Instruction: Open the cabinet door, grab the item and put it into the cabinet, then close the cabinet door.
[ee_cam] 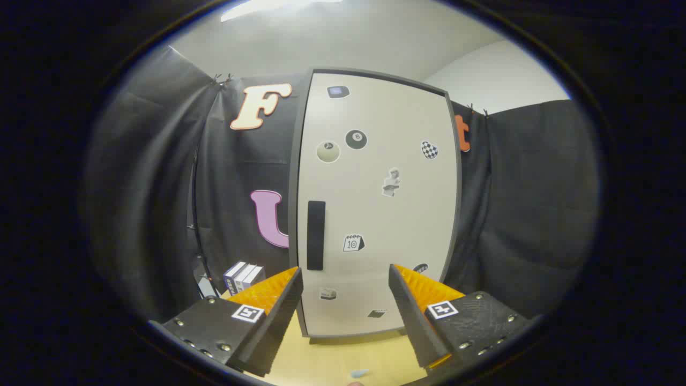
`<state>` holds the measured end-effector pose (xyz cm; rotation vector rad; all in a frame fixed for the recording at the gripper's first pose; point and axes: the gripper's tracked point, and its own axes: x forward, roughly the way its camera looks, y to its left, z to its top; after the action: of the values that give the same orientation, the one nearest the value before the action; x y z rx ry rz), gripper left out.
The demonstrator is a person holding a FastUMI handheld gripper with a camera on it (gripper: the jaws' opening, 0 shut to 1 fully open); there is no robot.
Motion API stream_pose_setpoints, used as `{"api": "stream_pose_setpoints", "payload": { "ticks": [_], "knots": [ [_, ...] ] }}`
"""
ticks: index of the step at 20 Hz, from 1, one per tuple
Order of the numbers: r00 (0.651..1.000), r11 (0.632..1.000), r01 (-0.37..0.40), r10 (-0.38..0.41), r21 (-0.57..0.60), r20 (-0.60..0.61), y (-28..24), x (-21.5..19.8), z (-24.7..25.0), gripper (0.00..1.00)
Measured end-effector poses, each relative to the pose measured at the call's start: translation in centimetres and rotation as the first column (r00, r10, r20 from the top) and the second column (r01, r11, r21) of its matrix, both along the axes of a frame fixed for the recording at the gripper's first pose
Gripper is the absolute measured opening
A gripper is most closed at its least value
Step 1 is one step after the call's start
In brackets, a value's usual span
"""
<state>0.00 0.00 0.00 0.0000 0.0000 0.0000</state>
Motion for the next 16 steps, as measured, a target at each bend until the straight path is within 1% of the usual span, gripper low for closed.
{"api": "stream_pose_setpoints", "payload": {
  "ticks": [5,10,16],
  "knots": [
    [1.0,1.0,0.01,-0.01,0.003,-0.004,-0.2,0.3,-0.1,0.95],
    [1.0,1.0,0.004,-0.004,0.004,-0.016,0.1,1.1,-0.3,0.95],
    [0.999,1.0,-0.02,0.02,0.009,-0.027,1.2,4.0,-0.5,0.95]
  ]
}}
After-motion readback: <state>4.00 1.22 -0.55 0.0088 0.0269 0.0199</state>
